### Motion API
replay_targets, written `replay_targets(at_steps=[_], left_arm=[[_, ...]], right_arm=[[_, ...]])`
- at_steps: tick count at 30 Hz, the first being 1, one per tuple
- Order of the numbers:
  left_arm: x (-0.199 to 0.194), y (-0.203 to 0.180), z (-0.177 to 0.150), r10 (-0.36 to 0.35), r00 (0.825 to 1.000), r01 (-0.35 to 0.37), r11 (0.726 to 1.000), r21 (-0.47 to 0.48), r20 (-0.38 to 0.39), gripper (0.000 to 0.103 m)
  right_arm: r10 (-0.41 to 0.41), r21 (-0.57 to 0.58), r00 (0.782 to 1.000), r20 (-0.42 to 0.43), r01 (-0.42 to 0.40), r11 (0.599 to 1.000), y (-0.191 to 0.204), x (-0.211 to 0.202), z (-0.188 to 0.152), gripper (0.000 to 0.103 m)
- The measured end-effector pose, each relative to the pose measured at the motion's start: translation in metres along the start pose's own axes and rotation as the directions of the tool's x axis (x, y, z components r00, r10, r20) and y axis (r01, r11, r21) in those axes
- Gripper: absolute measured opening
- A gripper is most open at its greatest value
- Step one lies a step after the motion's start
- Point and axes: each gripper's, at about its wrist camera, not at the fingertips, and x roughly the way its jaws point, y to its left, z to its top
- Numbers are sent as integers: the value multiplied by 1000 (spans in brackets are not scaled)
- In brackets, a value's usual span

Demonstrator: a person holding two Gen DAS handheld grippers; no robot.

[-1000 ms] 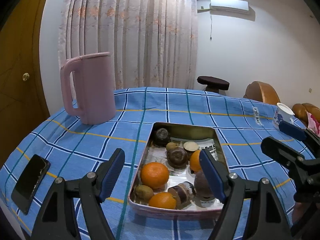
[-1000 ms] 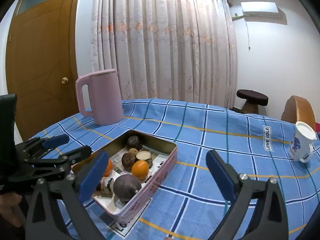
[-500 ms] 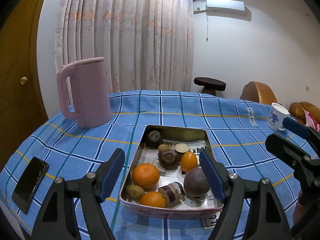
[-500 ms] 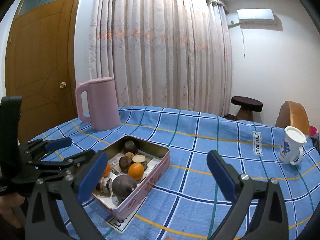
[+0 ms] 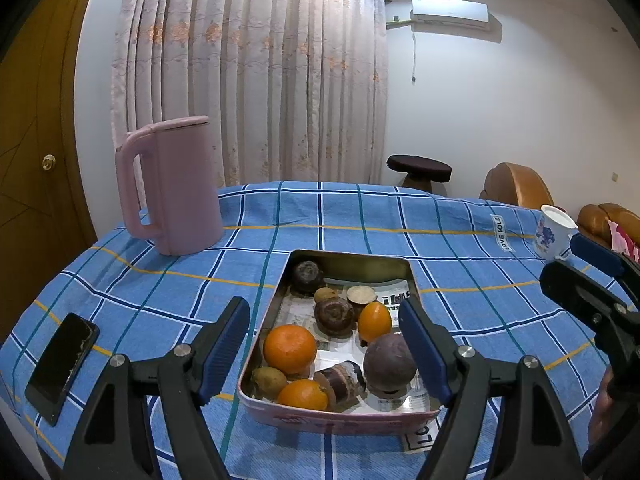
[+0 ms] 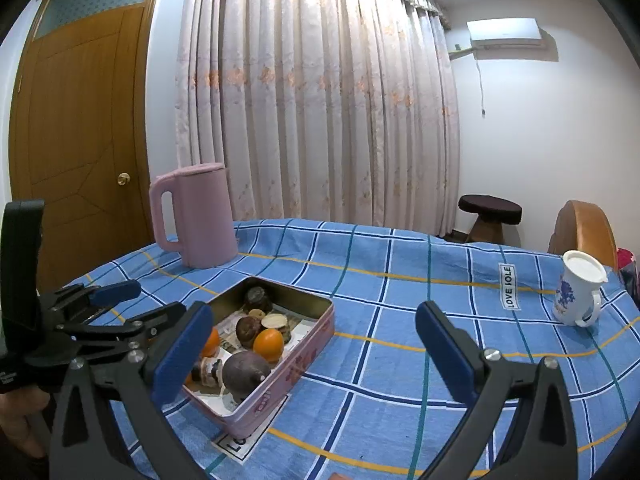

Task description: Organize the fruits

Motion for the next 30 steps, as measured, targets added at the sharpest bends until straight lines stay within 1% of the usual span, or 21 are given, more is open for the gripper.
replay_targets(at_steps=[5, 9, 17, 22, 30], left_arm=[[-1, -2, 0, 11, 1000, -11, 1000, 7, -2, 78], [0, -3, 0, -3, 1000, 3, 1000, -4, -17, 78], [-4, -6, 2, -1, 1000, 1, 1000, -4, -19, 78], [-7, -8, 2, -7, 1000, 7, 1000, -1, -13, 84], [-9, -12, 3, -12, 1000, 12, 1000, 7, -6, 86]], right_arm=[[-3, 3, 1000, 2, 3, 1000, -2, -2, 0, 103], [-16, 7, 1000, 10, 16, 1000, -6, -6, 0, 103], [-31, 0, 999, 30, 31, 1000, -9, -14, 1, 103], [-35, -2, 999, 38, 35, 999, -10, -17, 0, 103], [-39, -7, 999, 37, 39, 999, -11, -19, -3, 103]])
